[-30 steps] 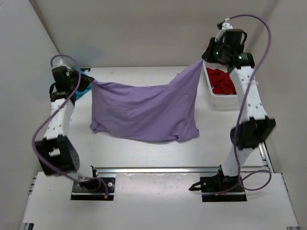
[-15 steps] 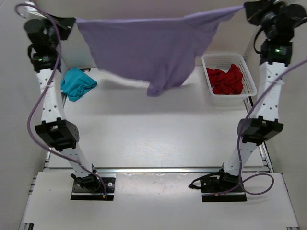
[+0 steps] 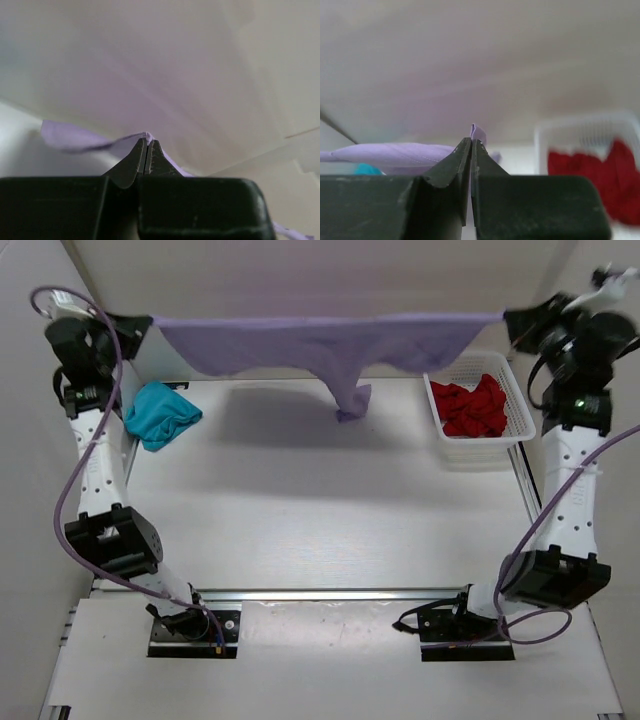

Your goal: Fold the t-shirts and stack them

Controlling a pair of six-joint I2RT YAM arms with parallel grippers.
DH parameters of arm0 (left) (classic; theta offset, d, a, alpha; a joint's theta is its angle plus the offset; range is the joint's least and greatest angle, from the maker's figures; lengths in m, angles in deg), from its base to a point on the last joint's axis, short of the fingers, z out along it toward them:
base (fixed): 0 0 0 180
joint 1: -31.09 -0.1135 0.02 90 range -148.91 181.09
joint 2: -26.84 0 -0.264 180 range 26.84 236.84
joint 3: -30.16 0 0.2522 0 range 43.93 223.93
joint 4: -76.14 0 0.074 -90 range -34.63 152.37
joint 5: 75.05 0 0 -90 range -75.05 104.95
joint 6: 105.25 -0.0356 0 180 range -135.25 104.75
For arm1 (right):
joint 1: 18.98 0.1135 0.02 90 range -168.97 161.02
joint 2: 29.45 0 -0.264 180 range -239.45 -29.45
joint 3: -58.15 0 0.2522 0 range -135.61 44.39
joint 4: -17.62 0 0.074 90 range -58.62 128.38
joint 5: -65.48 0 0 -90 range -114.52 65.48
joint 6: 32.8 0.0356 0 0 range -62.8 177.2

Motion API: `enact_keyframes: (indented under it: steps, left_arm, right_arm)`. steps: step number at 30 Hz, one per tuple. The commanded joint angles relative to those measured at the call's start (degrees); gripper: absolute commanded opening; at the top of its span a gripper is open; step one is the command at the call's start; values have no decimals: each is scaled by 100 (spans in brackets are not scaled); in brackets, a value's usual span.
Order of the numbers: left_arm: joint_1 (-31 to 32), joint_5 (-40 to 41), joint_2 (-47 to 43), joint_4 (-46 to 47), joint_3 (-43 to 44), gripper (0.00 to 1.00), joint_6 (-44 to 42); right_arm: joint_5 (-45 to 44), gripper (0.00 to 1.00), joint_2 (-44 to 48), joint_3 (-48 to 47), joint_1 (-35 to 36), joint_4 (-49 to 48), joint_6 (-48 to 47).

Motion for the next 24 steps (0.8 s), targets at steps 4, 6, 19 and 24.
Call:
enact_keyframes:
  steps: [4, 6, 19, 24]
  left_arm:
    - [327, 1388, -2119, -1, -2945, 0, -1059]
    - [502, 1540, -2874, 43, -3915, 0, -1226]
    - [679, 1056, -5249, -1036, -7372, 0, -1823]
    - [802, 383, -5147, -1012, -6681, 0, -1625]
  right_arm:
    - [-1736, 0, 1611, 3161, 370, 371, -926]
    - [-1720, 0, 2016, 3981, 467, 511, -786]
    - [-2928, 0, 4442, 5312, 1626, 3252, -1180]
    - [-2854, 0, 4357, 4014, 2040, 3352, -1093]
